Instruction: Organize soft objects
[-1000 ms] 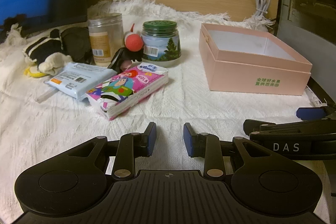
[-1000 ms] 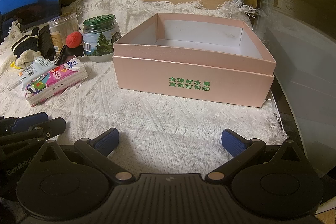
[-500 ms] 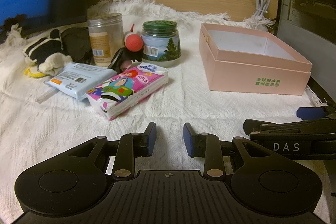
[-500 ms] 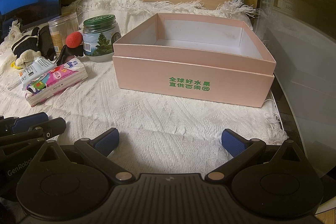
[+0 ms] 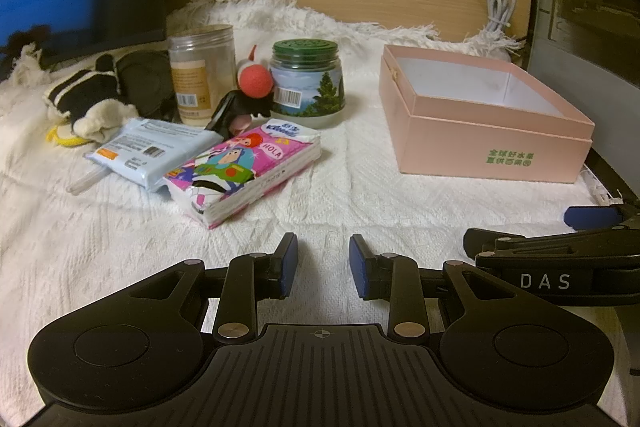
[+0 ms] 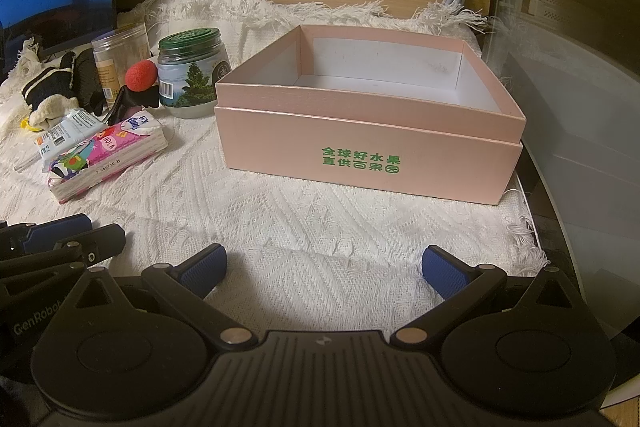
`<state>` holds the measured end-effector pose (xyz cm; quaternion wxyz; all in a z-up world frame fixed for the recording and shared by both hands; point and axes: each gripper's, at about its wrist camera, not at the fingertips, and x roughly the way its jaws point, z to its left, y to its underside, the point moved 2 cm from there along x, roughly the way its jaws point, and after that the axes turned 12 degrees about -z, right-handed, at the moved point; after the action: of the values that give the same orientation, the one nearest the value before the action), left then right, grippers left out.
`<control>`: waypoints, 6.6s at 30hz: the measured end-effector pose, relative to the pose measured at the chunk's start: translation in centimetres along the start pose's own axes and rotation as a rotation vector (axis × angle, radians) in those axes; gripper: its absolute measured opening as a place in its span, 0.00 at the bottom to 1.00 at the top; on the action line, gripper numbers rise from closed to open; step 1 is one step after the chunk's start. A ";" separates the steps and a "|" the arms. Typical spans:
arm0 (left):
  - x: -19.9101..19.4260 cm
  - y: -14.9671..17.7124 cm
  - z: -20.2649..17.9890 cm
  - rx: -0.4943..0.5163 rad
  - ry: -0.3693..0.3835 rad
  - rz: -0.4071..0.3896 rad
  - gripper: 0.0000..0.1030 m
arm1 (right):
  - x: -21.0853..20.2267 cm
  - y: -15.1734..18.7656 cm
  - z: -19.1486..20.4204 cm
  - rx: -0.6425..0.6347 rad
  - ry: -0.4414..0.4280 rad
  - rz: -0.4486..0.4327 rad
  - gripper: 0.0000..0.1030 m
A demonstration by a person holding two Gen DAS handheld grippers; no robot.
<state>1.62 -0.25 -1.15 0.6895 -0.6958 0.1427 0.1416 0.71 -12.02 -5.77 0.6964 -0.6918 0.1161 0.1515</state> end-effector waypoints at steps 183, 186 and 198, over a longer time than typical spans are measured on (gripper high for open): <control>3.3 -4.7 25.5 -0.015 0.198 0.350 0.26 | 7.4 -5.7 21.2 -0.045 -0.246 0.201 0.87; 3.6 -4.8 25.7 -0.044 0.199 0.358 0.26 | 8.2 -5.9 21.8 -0.057 -0.209 0.191 0.88; 2.9 -4.2 26.1 -0.011 0.213 0.283 0.15 | 7.3 -6.1 21.7 -0.078 -0.254 0.197 0.73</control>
<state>5.95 25.90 1.34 0.6398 -0.6836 0.3108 0.1633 8.72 10.08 -2.48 0.6599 -0.6789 0.0885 0.3095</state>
